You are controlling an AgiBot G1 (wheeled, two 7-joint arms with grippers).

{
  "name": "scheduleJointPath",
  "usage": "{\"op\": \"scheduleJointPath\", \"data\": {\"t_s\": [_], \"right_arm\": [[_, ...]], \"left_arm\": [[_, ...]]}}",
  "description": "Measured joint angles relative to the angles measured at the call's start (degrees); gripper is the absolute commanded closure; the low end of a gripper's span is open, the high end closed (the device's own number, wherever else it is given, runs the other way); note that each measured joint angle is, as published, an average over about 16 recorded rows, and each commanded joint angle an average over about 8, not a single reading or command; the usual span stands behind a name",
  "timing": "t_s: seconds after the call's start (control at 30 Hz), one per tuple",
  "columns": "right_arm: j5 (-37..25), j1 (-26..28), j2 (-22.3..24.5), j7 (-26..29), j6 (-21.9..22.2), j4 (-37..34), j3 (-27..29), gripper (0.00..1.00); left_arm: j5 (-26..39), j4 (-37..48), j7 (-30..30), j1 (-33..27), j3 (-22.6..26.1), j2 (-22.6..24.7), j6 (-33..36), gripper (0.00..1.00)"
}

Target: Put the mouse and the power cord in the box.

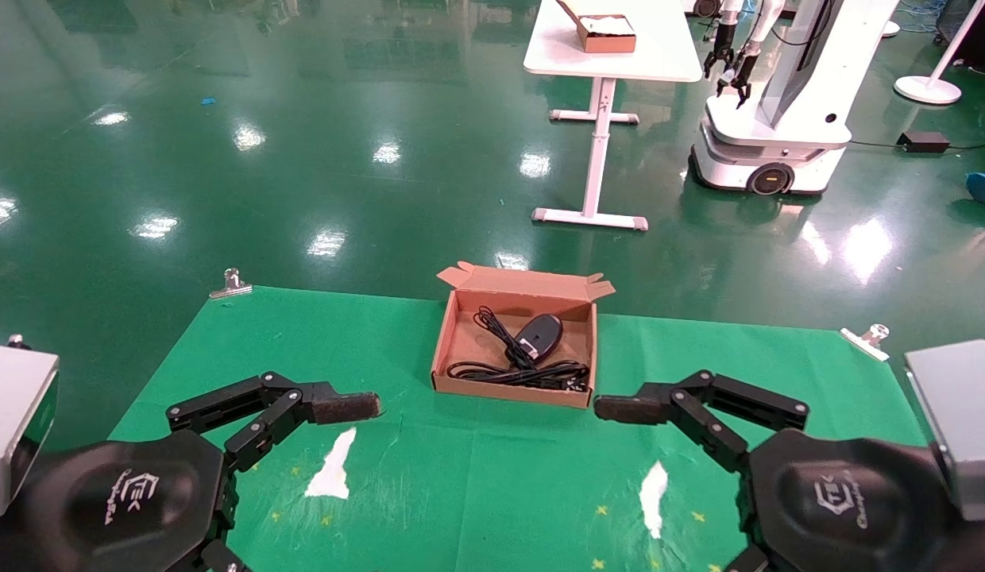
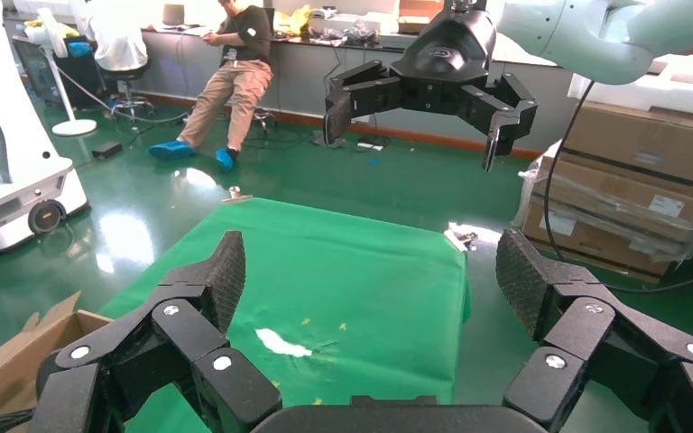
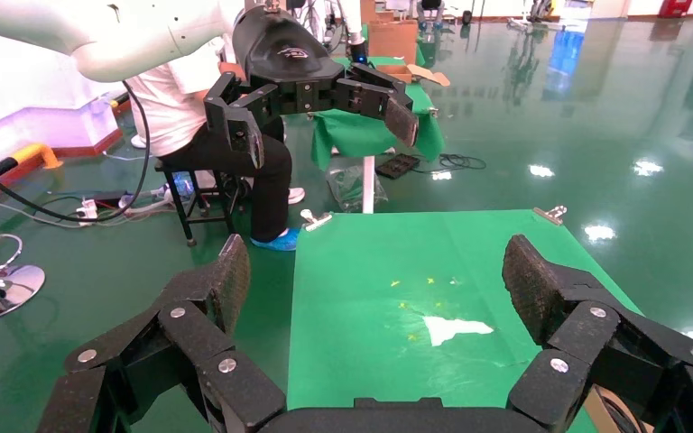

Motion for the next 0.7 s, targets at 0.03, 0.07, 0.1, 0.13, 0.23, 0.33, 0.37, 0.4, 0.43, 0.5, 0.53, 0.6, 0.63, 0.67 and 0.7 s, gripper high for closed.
{"op": "scheduleJointPath", "data": {"t_s": [0.03, 0.07, 0.1, 0.13, 0.23, 0.33, 0.37, 0.4, 0.43, 0.5, 0.53, 0.6, 0.63, 0.67, 0.7], "right_arm": [[-0.01, 0.01, 0.0, 0.0, 0.0, -0.01, 0.0, 0.0], [-0.01, 0.01, 0.0, -0.01, 0.0, -0.01, -0.01, 0.0], [-0.02, 0.02, 0.0, -0.01, 0.0, -0.02, -0.01, 0.0], [-0.02, 0.02, 0.0, -0.01, -0.01, -0.03, -0.01, 0.0], [-0.03, 0.03, 0.0, -0.02, -0.01, -0.04, -0.02, 0.0], [-0.04, 0.04, 0.0, -0.03, -0.01, -0.05, -0.03, 0.0], [-0.05, 0.04, 0.0, -0.04, -0.01, -0.06, -0.03, 0.0], [-0.05, 0.05, 0.0, -0.04, -0.01, -0.06, -0.04, 0.0], [-0.06, 0.05, 0.0, -0.04, -0.01, -0.07, -0.04, 0.0], [-0.06, 0.06, 0.0, -0.05, -0.01, -0.08, -0.04, 0.0], [-0.06, 0.06, 0.0, -0.05, -0.01, -0.08, -0.04, 0.0], [-0.07, 0.07, 0.0, -0.05, -0.01, -0.09, -0.04, 0.0], [-0.07, 0.07, 0.0, -0.05, -0.01, -0.09, -0.04, 0.0], [-0.07, 0.07, 0.0, -0.06, -0.01, -0.09, -0.04, 0.0], [-0.08, 0.08, 0.0, -0.06, -0.01, -0.09, -0.04, 0.0]], "left_arm": [[0.0, 0.0, 0.0, 0.0, 0.0, 0.0, 0.0, 0.0], [0.01, 0.01, 0.0, -0.01, 0.01, 0.01, -0.01, 0.0], [0.01, 0.01, 0.0, -0.01, 0.01, 0.01, -0.01, 0.0], [0.01, 0.02, 0.0, -0.01, 0.01, 0.01, -0.01, 0.0], [0.02, 0.03, 0.0, -0.02, 0.03, 0.02, -0.02, 0.0], [0.03, 0.04, 0.0, -0.03, 0.04, 0.03, -0.03, 0.0], [0.03, 0.04, 0.0, -0.03, 0.04, 0.03, -0.03, 0.0], [0.04, 0.04, 0.0, -0.04, 0.05, 0.04, -0.03, 0.0], [0.04, 0.04, 0.0, -0.04, 0.05, 0.04, -0.03, 0.0], [0.04, 0.04, 0.0, -0.04, 0.06, 0.04, -0.03, 0.0], [0.04, 0.04, 0.0, -0.04, 0.06, 0.05, -0.03, 0.0], [0.05, 0.05, 0.0, -0.04, 0.06, 0.05, -0.03, 0.0], [0.05, 0.05, 0.0, -0.04, 0.07, 0.05, -0.03, 0.0], [0.05, 0.05, 0.0, -0.04, 0.07, 0.05, -0.03, 0.0], [0.05, 0.05, 0.0, -0.04, 0.07, 0.05, -0.03, 0.0]]}}
